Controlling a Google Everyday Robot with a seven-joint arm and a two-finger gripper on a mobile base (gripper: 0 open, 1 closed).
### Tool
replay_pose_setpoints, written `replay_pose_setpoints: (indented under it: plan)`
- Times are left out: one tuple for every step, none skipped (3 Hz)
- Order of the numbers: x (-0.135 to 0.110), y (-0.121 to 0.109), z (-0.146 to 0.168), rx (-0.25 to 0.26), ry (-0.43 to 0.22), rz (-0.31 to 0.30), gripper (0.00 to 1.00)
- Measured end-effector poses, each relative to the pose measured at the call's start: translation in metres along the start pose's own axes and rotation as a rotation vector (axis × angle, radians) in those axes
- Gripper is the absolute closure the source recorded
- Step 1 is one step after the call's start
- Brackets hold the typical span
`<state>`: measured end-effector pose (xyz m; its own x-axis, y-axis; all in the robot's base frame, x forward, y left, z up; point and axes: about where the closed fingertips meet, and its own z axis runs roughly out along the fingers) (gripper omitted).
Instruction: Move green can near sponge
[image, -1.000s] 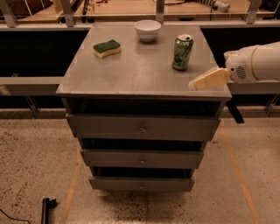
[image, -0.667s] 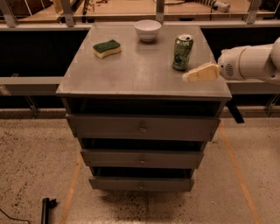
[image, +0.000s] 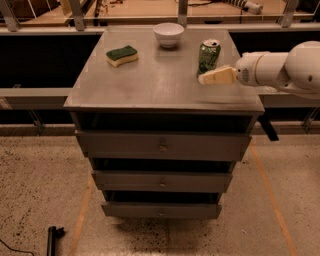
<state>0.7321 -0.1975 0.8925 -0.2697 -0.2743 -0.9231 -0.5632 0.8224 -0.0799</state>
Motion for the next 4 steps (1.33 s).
replay_pose_setpoints:
  plan:
    - [-0.003,-0.002,0.029,-0.018,-0.043,0.006,0.00]
    - [-0.007,-0.005,0.055,-0.031,-0.072,-0.002,0.00]
    - [-0.008,-0.012,0.080,-0.051,-0.097,-0.023,0.26]
    - [-0.006,-0.015,0.086,-0.059,-0.101,-0.031,0.49]
